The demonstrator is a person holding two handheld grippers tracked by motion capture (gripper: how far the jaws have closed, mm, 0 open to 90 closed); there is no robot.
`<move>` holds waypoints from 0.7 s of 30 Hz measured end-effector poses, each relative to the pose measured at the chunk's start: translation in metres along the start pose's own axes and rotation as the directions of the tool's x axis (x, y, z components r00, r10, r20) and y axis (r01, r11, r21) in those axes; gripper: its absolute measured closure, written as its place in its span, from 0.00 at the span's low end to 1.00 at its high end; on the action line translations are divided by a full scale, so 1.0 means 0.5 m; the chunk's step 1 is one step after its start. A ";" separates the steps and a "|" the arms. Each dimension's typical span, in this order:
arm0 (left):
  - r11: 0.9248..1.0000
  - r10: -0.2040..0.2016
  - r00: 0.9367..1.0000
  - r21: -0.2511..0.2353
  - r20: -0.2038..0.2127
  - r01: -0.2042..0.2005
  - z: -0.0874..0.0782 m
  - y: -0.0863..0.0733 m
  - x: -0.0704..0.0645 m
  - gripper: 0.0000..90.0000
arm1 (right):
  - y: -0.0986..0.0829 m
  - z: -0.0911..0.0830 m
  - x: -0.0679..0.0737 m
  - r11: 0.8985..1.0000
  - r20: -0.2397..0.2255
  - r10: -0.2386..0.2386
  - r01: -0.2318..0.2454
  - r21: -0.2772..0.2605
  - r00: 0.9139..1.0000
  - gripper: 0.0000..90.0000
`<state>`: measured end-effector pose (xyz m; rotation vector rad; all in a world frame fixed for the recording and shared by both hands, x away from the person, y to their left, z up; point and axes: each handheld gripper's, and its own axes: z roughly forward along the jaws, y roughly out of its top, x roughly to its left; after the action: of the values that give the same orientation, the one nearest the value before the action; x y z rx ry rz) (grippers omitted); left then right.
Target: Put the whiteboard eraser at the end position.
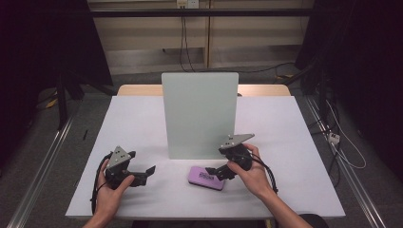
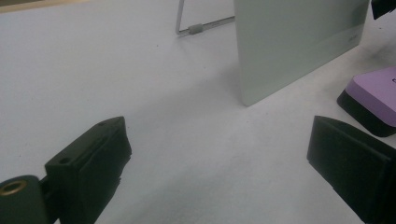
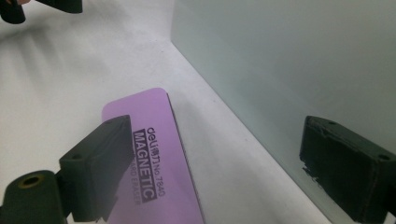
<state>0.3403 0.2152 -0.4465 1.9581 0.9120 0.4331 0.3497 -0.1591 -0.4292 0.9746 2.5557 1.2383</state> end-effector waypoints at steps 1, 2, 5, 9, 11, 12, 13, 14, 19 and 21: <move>1.000 0.000 1.000 0.000 0.000 0.000 0.000 0.000 0.000 0.06 | -0.003 -0.002 -0.001 1.000 0.006 0.011 -0.011 -0.005 1.000 0.10; 1.000 0.000 1.000 0.000 0.000 0.000 0.000 0.000 0.000 0.06 | -0.006 -0.005 -0.002 1.000 0.009 0.018 -0.018 -0.005 1.000 0.11; 1.000 -0.002 1.000 0.001 0.001 0.002 0.001 0.000 0.000 0.06 | -0.015 -0.015 -0.006 0.999 0.026 0.041 -0.040 -0.023 0.999 0.11; 1.000 -0.002 1.000 0.000 -0.001 0.002 0.000 0.000 0.000 0.06 | -0.028 -0.029 -0.014 0.997 0.058 0.064 -0.062 -0.048 0.996 0.10; 1.000 -0.003 1.000 0.001 -0.001 0.003 0.000 0.000 0.001 0.06 | -0.033 -0.037 -0.018 0.996 0.074 0.073 -0.068 -0.062 0.995 0.10; 1.000 -0.004 1.000 -0.001 -0.001 0.004 0.000 0.000 0.002 0.06 | -0.036 -0.040 -0.021 0.995 0.079 0.079 -0.073 -0.068 0.994 0.10; 1.000 -0.004 1.000 0.000 -0.002 0.004 0.000 0.001 0.002 0.06 | -0.039 -0.043 -0.023 0.994 0.088 0.082 -0.075 -0.075 0.993 0.10; 1.000 -0.009 1.000 0.000 -0.001 0.009 0.000 0.000 0.002 0.06 | -0.042 -0.046 -0.025 0.994 0.097 0.085 -0.077 -0.081 0.992 0.10; 1.000 -0.007 1.000 0.001 -0.002 0.007 0.000 0.000 0.002 0.06 | -0.055 -0.064 -0.031 0.991 0.149 0.101 -0.086 -0.106 0.984 0.10; 1.000 -0.012 1.000 0.000 0.000 0.012 0.000 0.000 0.001 0.06 | -0.060 -0.069 -0.034 0.991 0.167 0.102 -0.084 -0.107 0.981 0.10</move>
<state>0.3406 0.2155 -0.4465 1.9516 0.9232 0.4264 0.3348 -0.2054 -0.4313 1.1378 2.3190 1.2327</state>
